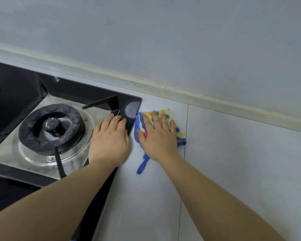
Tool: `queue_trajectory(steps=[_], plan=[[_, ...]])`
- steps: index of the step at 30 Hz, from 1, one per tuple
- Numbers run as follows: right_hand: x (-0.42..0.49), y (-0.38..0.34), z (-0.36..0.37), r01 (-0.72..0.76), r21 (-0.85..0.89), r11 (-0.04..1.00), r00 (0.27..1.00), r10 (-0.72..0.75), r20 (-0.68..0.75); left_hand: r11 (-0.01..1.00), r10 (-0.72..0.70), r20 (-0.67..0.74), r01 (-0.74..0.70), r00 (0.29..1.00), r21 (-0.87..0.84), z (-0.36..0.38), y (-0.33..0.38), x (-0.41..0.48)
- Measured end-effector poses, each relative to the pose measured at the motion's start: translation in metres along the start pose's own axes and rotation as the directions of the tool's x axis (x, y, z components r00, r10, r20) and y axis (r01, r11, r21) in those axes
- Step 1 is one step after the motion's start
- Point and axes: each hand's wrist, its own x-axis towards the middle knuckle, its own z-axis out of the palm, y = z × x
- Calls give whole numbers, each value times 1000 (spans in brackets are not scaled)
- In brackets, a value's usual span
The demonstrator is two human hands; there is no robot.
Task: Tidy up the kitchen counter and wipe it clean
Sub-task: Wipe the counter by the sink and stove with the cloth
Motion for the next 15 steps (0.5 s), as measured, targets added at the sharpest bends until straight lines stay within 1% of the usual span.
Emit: queue_trajectory(steps=[4, 8, 9, 11, 13, 15], plan=[[34, 18, -11, -133, 5, 991, 991, 133, 16, 1000, 25, 0, -25, 1000, 11, 0, -1, 0], [37, 6, -8, -244, 80, 966, 970, 243, 24, 1000, 23, 7, -23, 1000, -3, 0, -2, 0], [31, 2, -7, -239, 87, 967, 971, 238, 23, 1000, 25, -1, -25, 1000, -3, 0, -2, -1], [12, 2, -2, -176, 60, 983, 984, 176, 7, 1000, 27, -4, -27, 1000, -1, -1, -2, -1], [-4, 14, -3, -126, 49, 991, 992, 127, -6, 999, 33, 28, -34, 999, 26, -3, 0, -1], [-23, 33, -4, -181, 49, 982, 983, 182, -21, 995, 54, 74, -60, 996, 81, -6, 2, -1]])
